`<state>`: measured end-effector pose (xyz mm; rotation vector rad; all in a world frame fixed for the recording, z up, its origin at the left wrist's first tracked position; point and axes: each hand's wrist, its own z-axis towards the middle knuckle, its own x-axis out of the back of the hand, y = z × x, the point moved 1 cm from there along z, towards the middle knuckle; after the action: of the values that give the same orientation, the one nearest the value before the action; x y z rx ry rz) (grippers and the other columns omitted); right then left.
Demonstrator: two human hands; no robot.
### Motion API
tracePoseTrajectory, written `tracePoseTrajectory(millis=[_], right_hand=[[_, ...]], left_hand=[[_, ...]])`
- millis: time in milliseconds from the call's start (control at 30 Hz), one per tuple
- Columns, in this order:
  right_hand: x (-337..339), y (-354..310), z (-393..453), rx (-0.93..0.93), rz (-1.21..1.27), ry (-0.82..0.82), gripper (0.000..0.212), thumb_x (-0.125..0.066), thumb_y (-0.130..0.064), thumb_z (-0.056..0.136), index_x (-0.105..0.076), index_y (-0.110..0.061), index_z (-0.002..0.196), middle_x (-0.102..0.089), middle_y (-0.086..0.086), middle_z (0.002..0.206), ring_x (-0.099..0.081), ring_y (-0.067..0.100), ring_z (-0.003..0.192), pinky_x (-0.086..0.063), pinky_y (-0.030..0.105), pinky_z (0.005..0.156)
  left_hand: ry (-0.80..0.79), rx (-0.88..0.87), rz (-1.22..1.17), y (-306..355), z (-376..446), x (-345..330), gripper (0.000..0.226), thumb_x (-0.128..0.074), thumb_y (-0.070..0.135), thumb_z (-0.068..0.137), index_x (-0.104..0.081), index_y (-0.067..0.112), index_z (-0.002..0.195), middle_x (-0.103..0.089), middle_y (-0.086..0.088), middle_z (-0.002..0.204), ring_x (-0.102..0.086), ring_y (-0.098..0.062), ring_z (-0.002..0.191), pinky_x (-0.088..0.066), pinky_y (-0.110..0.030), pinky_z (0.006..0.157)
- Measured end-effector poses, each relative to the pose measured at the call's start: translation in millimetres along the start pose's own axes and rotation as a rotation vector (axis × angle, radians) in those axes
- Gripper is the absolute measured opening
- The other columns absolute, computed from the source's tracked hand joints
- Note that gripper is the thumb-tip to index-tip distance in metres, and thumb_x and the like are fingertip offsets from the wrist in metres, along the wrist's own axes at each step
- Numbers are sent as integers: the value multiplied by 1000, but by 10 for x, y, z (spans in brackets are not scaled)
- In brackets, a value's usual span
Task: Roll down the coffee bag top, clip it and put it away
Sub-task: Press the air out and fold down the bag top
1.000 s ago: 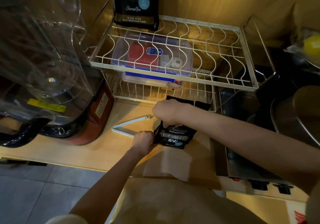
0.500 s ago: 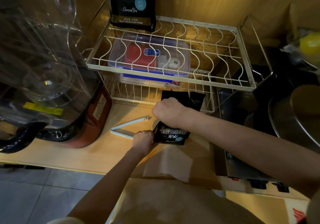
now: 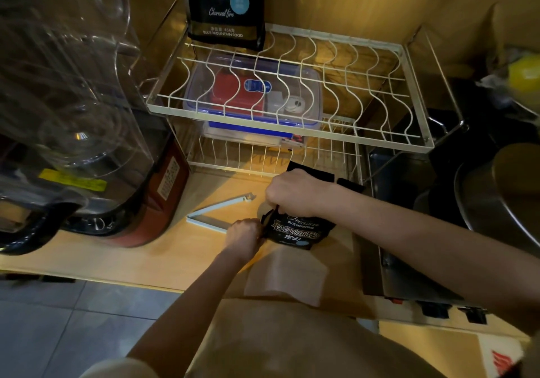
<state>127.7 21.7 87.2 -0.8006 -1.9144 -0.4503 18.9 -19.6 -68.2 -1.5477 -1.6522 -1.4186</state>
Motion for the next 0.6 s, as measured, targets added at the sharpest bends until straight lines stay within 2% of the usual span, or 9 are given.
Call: tracePoseTrajectory(millis=[67,167,233,300,367,467,533,600], right_hand=[[-16,-10,6,-24,8,-27,10,-52,-1,86,-61,-1,92,-57,11,79,-55,28,78,-40,33,59],[-21,-43,46,-77,48,-60,16,-47,-5,90,-52,-5,74,-34,1,59,-45,24,65,-33,28,46],[2,-102,78,-56,-29,-25,14,-46,-2,89,-55,-3,79,-32,0,58,-43,23,63,-30,28,44],[1,-163,103,19,-174,75,15,-47,4,87,-60,-1,90,-50,4,66,-45,24,66,-33,31,53],[-32,-175,141,59,-298,85,19,-47,5,86,-62,-3,96,-66,10,88,-54,26,82,-37,33,59],[-72,-94,226,-90,-308,-65,18,-48,-4,89,-60,-8,102,-65,9,104,-57,27,98,-40,35,72],[-53,-33,277,-211,-268,-151,16,-50,-8,90,-58,-10,103,-63,6,108,-58,25,97,-36,32,66],[-29,16,303,-244,-254,-186,18,-51,-9,89,-58,-10,105,-61,7,111,-59,25,100,-35,31,65]], left_hand=[[-2,4,14,43,1,-10,22,-55,24,85,-58,6,97,-65,-16,106,-57,-36,101,-46,-39,79],[1,-40,107,100,-17,-54,22,-49,24,88,-57,7,98,-64,-14,108,-56,-34,101,-46,-39,81],[19,-85,178,129,-34,-68,20,-46,20,89,-58,8,98,-64,-12,108,-56,-32,100,-45,-38,83],[41,-120,222,161,-50,-64,18,-46,15,87,-60,8,96,-64,-12,107,-56,-32,99,-43,-37,82],[61,-140,240,186,-79,-66,17,-46,13,86,-60,9,94,-65,-12,106,-56,-32,98,-42,-36,82],[78,-163,227,204,-119,-83,19,-44,12,87,-62,9,94,-65,-12,105,-57,-32,98,-42,-36,83],[87,-185,227,206,-123,-91,21,-42,10,88,-62,8,95,-65,-12,106,-56,-32,99,-42,-37,85],[83,-207,238,206,-121,-80,22,-41,9,87,-61,8,96,-64,-12,107,-56,-31,100,-41,-37,87]])
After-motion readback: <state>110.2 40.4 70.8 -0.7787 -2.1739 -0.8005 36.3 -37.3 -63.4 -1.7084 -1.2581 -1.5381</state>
